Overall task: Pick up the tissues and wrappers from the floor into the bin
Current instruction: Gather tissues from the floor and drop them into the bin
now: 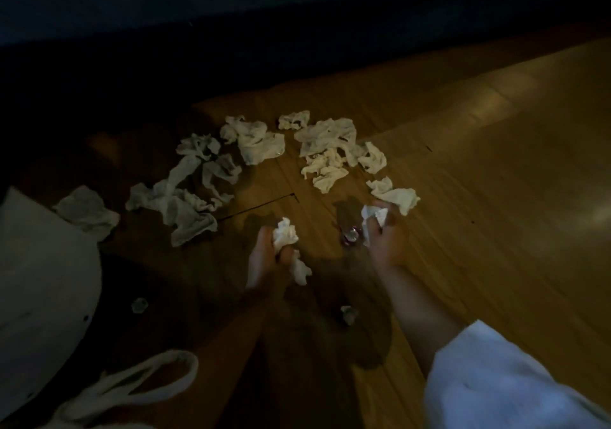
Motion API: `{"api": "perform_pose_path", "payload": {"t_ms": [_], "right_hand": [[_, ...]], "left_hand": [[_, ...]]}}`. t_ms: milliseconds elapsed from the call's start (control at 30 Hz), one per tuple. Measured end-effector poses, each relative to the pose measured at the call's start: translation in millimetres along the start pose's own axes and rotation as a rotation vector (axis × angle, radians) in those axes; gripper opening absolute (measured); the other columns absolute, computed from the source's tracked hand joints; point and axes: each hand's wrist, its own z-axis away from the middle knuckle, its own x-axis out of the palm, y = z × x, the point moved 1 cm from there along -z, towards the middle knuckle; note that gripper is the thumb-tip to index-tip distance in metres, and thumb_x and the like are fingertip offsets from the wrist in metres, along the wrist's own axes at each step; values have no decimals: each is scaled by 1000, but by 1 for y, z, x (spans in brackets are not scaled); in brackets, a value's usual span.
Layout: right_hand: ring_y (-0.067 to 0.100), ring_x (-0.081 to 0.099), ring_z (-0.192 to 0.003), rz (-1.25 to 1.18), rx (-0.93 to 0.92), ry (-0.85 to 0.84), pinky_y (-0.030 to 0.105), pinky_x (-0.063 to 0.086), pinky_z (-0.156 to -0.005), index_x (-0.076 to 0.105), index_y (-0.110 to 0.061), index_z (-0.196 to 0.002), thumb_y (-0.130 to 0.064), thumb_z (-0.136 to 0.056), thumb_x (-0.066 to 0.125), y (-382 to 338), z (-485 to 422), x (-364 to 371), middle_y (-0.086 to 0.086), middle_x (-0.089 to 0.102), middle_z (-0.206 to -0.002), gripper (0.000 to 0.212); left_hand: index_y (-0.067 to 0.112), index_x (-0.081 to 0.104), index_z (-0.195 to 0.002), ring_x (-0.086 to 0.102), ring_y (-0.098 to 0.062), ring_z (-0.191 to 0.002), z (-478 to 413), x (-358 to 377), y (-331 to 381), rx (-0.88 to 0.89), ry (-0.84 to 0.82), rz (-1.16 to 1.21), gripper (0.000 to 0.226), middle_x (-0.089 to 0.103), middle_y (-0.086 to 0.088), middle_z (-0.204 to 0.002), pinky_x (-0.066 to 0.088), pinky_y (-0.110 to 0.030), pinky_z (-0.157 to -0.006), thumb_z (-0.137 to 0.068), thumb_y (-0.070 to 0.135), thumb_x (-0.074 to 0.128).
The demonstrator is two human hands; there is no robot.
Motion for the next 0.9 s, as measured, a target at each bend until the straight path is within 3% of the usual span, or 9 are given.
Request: {"api": "perform_pose_path", "payload": {"t_ms": [100,167,267,433,567,667,733,800,900], "right_hand": [[24,61,-86,-56,-63,-84,13,36,-66,62,0,-98,-22,-96,47,-67,15,-15,14,64,-91,26],[27,61,-69,-165,-28,-201,23,39,-61,61,-1,-77,-33,-95,46,-118,29,-25,17,63,-73,40],[24,59,-62,-307,-6,-358,25,45,-52,60,-6,-74,-47,-93,41,-200,54,-33,14,60,-65,49],[21,57,-97,-505,-109,-623,24,44,-83,57,-7,-106,-35,-100,32,-313,109,-14,15,61,-100,38],[4,51,-79,-496,-285,-915,14,45,-76,51,-20,-83,-32,-96,36,-389,162,19,-6,53,-83,23],[10,49,-81,-348,-386,-1098,24,41,-70,49,-12,-103,-18,-95,41,-419,199,43,4,55,-97,13],[17,51,-104,-194,-487,-1151,30,42,-89,49,-10,-122,-19,-95,44,-425,210,56,10,53,-121,28],[24,49,-119,15,-651,-1118,37,37,-104,51,-7,-125,-20,-96,42,-421,211,65,12,48,-133,33],[23,46,-123,209,-853,-996,47,15,-117,54,-13,-121,-23,-97,37,-398,209,69,8,49,-131,31]], "left_hand": [[10,49,-120,60,-20,-101,20,-32,26,87,96,88,29,59,-5,-107,49,-26,-85,-91,7,51],[18,48,-108,59,-10,-85,38,-63,49,113,70,248,19,57,0,-94,48,-10,-70,-93,6,48],[23,51,-95,58,-16,-72,68,-122,83,208,11,480,17,58,-2,-84,50,-21,-57,-92,7,48],[15,51,-82,50,0,-50,111,-232,128,392,347,557,15,54,6,-61,42,-15,-44,-84,30,51],[18,47,-86,49,-1,-55,137,-316,118,368,646,611,17,49,3,-69,43,-14,-49,-96,30,40],[23,44,-90,50,-7,-56,133,-355,88,254,626,653,21,49,-7,-75,45,-23,-49,-94,43,41],[17,46,-108,59,-22,-78,123,-368,66,38,593,373,34,55,-24,-100,51,-37,-68,-89,46,45],[12,44,-124,53,-32,-108,122,-373,44,-215,588,-138,45,53,-19,-122,46,-43,-92,-92,44,43],[19,45,-130,39,-26,-131,143,-359,22,-193,586,-420,50,49,-8,-137,29,-45,-110,-94,51,32]]}}
